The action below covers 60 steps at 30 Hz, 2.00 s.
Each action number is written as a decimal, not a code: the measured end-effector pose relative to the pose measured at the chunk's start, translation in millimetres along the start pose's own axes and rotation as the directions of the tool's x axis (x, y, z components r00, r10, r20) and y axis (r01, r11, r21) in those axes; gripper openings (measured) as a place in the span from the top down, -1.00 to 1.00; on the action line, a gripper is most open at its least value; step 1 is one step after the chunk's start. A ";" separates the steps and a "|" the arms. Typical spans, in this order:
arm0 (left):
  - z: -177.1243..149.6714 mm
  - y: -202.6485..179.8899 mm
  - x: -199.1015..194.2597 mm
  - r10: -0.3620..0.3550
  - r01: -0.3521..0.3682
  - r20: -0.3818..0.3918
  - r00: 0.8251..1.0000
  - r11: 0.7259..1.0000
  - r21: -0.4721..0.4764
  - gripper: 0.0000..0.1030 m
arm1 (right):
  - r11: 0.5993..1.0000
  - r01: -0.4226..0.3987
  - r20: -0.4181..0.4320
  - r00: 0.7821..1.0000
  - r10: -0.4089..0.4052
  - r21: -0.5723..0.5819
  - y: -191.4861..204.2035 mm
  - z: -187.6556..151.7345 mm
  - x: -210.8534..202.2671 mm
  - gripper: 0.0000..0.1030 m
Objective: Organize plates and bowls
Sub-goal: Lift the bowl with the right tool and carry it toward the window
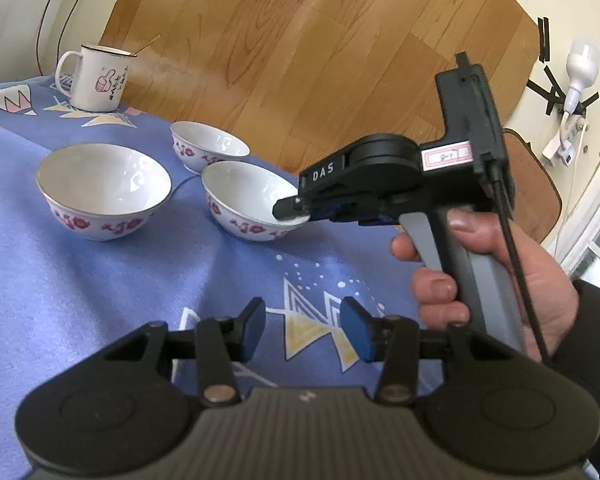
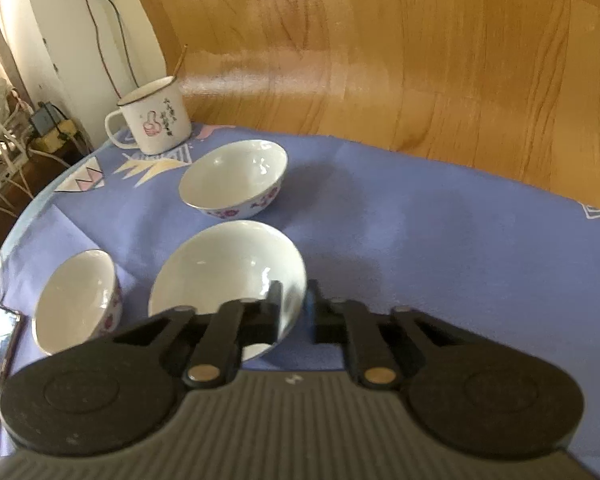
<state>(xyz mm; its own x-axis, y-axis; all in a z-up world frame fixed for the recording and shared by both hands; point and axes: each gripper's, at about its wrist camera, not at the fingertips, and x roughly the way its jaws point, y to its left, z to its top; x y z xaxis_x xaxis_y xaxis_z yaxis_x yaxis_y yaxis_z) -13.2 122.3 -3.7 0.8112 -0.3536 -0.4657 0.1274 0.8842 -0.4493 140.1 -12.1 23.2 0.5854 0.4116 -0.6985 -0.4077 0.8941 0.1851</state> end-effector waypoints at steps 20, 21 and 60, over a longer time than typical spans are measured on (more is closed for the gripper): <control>-1.0 -8.7 8.7 0.076 -0.074 -0.043 0.996 0.996 0.054 0.00 | 0.991 0.081 0.041 0.995 -0.086 0.104 -51.8 -44.9 -70.2 0.89; -1.2 -9.5 8.8 0.080 -0.077 -0.043 0.996 0.995 0.059 0.00 | 0.990 0.087 0.044 0.995 -0.093 0.113 -56.3 -51.6 -77.7 0.89; -2.0 -17.9 10.8 0.087 -0.080 -0.056 0.995 0.991 0.105 -0.25 | 0.942 0.078 0.018 0.996 -0.088 0.326 -99.9 -119.4 -127.0 0.72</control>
<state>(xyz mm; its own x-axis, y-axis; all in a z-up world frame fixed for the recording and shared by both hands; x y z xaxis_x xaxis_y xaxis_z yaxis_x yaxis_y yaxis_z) -7.9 102.0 -2.2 0.7858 -0.2923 -0.5450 0.1209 0.9368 -0.3282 22.8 -174.8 10.9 0.6313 0.3342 -0.6998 -0.1104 0.9319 0.3455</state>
